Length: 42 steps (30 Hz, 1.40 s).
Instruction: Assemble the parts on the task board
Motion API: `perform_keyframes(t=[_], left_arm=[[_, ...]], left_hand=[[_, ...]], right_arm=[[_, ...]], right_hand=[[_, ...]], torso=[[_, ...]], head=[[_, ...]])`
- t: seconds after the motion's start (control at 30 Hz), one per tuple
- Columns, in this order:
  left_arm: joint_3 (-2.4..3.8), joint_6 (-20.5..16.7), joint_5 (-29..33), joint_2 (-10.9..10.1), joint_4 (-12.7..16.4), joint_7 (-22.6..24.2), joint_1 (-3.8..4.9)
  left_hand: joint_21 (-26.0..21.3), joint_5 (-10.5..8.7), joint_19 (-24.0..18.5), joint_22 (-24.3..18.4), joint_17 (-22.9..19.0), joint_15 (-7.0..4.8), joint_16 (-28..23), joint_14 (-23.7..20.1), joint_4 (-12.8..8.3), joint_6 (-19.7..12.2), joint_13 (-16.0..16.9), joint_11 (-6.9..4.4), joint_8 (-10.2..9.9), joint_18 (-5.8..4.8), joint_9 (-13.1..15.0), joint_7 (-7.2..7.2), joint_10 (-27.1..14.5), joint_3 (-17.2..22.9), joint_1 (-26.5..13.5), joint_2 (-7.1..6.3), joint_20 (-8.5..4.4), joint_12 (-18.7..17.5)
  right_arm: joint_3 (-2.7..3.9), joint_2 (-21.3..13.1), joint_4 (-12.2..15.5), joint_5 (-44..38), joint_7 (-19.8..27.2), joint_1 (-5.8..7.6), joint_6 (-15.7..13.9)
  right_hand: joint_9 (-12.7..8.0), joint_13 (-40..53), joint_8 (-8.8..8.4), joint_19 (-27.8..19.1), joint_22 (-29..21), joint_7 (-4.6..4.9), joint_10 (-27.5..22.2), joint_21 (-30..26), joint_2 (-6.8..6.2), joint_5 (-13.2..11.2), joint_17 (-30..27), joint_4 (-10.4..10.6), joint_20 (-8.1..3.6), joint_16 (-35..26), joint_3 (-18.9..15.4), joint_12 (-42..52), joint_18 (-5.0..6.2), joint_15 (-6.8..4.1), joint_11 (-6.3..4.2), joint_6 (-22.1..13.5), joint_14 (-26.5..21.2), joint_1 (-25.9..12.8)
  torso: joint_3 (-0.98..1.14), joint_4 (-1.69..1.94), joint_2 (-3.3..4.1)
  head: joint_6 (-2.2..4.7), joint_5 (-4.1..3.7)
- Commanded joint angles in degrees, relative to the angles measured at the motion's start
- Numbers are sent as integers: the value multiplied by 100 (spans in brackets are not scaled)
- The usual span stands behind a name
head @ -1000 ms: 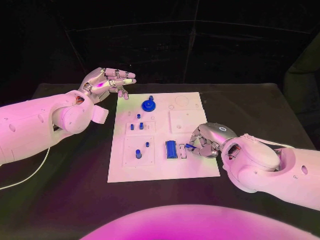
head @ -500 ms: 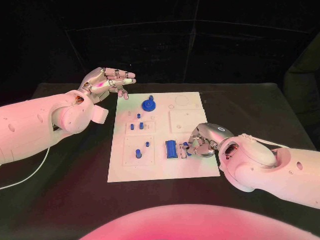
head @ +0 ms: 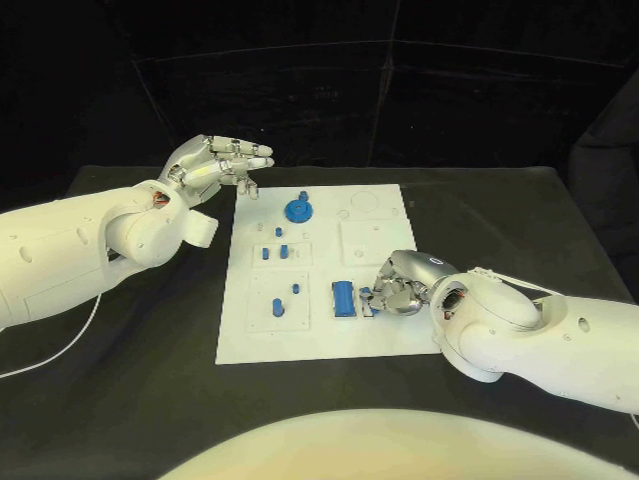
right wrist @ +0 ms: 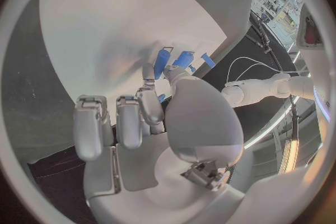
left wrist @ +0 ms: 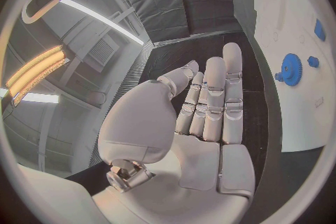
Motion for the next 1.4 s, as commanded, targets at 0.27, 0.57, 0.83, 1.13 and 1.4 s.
perform_keyframes(t=[0.27, 0.57, 0.83, 1.13, 1.4], left_arm=[[4, 91, 23, 0, 10, 8, 8], [4, 92, 23, -3, 14, 3, 8], [4, 96, 23, -5, 11, -2, 8], [4, 98, 23, -5, 10, -3, 8], [3, 94, 23, 11, -24, 40, 8]], left_hand=[[-29, 13, -42, -8, -14, 15, 16, -50, -34, -63, -2, -7, 28, 76, 0, -4, -53, -25, 35, 12, -5, 32], [-29, 13, -42, -8, -14, 15, 16, -50, -34, -63, -2, -7, 28, 76, 0, -4, -53, -25, 35, 12, -5, 32], [-29, 13, -42, -8, -14, 15, 16, -50, -34, -63, -2, -7, 28, 76, 0, -4, -53, -25, 35, 12, -5, 32], [-29, 13, -42, -8, -14, 15, 16, -50, -34, -63, -2, -7, 28, 76, 0, -4, -53, -25, 35, 12, -5, 32], [-30, 12, -46, -9, -18, 18, 19, -57, -34, -72, -2, -3, 33, 75, 0, 0, -64, -35, 27, 7, -2, 42]], right_arm=[[-1, 49, -16, 122, -85, 2, 67], [-1, 40, -39, 46, -134, 2, 90], [-1, 15, 9, -155, -110, 2, -35], [-1, -151, 72, -239, 4, 2, -96], [5, -442, -59, 954, 1462, 29, -497]], right_hand=[[11, 10, 19, 541, 1435, 2, 44, 34, 26, 7, 704, -8, -40, 17, -53, 20, -59, -45, -16, 35, 458, -59], [108, 39, 17, 538, 1432, 3, 60, 29, 166, -748, 691, 13, -42, 8, -547, 8, -58, -40, -9, 42, 453, -783], [219, 88, 14, 540, 1436, -4, 74, 32, 354, -1600, 689, 41, -46, 6, -1031, 11, -59, -45, -14, 36, 453, -1240], [277, 97, 8, 539, 1433, -6, 69, 29, 405, -1480, 682, -2, -48, 1, -1149, -11, -58, -47, -16, 17, 452, -1037], [187, -691, -474, 69, 819, 290, -532, -636, 359, -1179, -81, -231, 99, -650, -1233, -1104, 146, 147, 239, -735, 244, -34]], torso=[[3, -7, -1], [1, -6, -3], [7, -6, -1], [3, -9, -9], [-5, -10, -45]], head=[[-5, 4], [-4, -3], [1, -3], [6, -20], [100, -85]])
